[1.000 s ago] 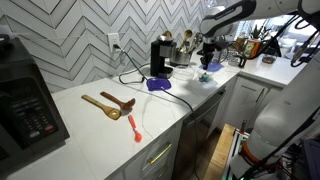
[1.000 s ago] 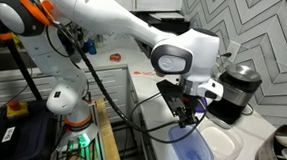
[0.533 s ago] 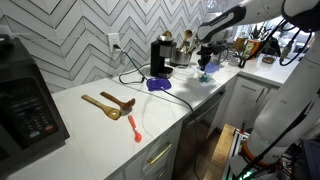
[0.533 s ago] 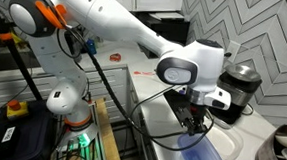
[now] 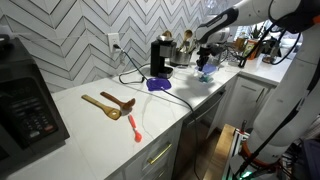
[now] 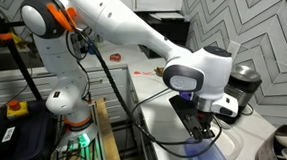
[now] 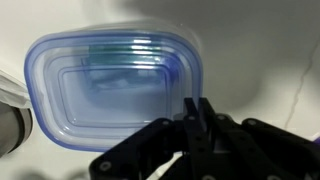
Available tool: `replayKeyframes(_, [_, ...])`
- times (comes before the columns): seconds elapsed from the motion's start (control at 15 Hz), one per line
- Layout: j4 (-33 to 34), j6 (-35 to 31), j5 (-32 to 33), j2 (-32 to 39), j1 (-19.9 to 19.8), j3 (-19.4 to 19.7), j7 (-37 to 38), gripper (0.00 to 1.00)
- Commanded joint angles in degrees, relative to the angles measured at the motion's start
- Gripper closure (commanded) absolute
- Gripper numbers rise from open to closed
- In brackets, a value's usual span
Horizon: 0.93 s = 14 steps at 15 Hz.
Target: Remove the small lunch box from the bigger lunch box, then open the small lunch box and add green object, then close it
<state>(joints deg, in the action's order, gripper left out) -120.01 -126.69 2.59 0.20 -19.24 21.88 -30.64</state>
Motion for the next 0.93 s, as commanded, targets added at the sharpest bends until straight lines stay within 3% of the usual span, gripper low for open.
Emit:
replayKeyframes(0.0, [1.66,-0.23,-3.88,2.82,-1.10,-0.23,-4.43,0.98])
replayKeyframes(0.87, [3.41,0.83,-7.07,4.49,-3.38,-0.47,-8.92,0.98])
